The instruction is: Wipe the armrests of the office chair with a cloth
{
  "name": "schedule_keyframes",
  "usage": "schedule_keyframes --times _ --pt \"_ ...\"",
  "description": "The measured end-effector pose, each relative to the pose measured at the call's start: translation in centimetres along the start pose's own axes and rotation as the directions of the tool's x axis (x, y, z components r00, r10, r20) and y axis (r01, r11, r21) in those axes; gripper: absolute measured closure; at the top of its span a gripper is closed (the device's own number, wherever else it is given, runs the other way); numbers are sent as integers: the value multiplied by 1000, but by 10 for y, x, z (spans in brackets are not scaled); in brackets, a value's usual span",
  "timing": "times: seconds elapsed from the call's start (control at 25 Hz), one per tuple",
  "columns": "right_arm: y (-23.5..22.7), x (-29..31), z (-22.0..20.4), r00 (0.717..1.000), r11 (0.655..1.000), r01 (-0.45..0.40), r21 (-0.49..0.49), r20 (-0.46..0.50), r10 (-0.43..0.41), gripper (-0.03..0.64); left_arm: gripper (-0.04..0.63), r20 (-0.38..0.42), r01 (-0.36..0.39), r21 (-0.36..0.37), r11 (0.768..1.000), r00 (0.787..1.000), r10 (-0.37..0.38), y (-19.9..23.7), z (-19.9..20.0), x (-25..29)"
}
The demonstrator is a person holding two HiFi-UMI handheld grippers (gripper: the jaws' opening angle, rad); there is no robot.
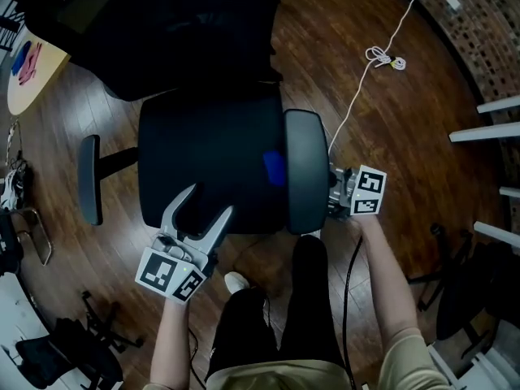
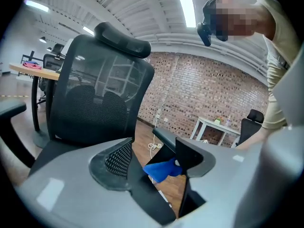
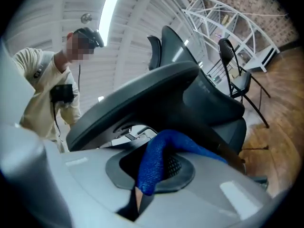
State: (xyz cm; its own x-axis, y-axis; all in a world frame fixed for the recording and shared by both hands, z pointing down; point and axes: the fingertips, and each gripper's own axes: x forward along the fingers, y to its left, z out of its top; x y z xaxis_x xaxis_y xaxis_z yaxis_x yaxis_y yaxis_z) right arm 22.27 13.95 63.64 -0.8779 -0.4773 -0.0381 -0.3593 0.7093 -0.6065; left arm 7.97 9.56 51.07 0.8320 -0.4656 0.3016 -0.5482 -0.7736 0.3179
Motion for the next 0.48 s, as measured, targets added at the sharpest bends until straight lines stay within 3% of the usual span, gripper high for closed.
schedule_keyframes --times 0.24,0.48 --pt "29 13 4 977 978 -211 -1 -16 210 605 314 6 -36 -19 999 999 36 4 4 16" --pt "27 14 6 976 976 -217 1 31 217 600 314 -22 -39 -17 999 999 39 -2 2 27"
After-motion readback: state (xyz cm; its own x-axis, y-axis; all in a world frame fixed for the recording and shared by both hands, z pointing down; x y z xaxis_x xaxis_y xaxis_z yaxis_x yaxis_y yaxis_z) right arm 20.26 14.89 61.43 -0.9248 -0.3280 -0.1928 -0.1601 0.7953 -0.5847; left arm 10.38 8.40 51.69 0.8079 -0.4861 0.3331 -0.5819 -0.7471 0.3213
